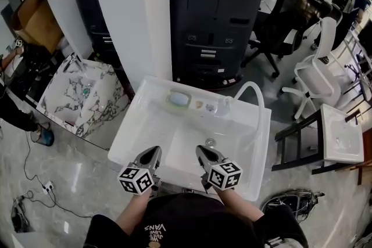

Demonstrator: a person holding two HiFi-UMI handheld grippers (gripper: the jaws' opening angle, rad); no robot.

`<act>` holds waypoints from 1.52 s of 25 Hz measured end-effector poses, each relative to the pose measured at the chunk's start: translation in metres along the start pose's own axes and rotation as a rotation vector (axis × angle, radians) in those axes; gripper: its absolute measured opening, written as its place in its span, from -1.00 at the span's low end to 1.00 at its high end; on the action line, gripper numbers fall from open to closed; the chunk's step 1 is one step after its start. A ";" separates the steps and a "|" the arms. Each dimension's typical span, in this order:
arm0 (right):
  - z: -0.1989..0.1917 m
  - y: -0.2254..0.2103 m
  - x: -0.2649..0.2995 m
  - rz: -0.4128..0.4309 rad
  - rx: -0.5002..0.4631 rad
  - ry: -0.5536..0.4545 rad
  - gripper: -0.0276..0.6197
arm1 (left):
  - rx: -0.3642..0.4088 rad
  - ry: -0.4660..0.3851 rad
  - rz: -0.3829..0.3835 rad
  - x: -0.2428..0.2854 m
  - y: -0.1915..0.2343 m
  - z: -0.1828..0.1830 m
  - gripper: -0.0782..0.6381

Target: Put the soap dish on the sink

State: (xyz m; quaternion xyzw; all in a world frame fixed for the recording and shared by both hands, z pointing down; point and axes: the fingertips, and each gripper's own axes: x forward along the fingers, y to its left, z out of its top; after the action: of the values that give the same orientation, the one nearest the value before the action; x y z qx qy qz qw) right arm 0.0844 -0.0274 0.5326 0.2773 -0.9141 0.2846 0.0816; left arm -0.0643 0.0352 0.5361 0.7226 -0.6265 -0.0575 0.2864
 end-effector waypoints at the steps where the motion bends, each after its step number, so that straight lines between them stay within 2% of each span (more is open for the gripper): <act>1: -0.001 -0.001 -0.002 0.000 -0.004 0.006 -0.91 | 0.003 0.000 0.013 -0.003 0.001 -0.002 -0.64; 11: -0.011 -0.013 -0.026 -0.023 0.001 0.042 -0.91 | 0.013 0.000 0.075 -0.021 0.003 -0.015 -0.64; 22: -0.017 -0.016 -0.036 -0.054 -0.015 0.046 -0.91 | 0.017 -0.003 0.082 -0.026 -0.002 -0.021 -0.64; 38: -0.019 -0.015 -0.034 -0.065 0.014 0.033 -0.91 | 0.002 -0.015 0.079 -0.031 0.002 -0.021 -0.64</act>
State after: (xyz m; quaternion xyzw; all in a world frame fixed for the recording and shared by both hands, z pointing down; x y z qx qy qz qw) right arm 0.1204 -0.0112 0.5451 0.3028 -0.9010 0.2929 0.1039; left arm -0.0628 0.0716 0.5459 0.6972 -0.6567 -0.0509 0.2831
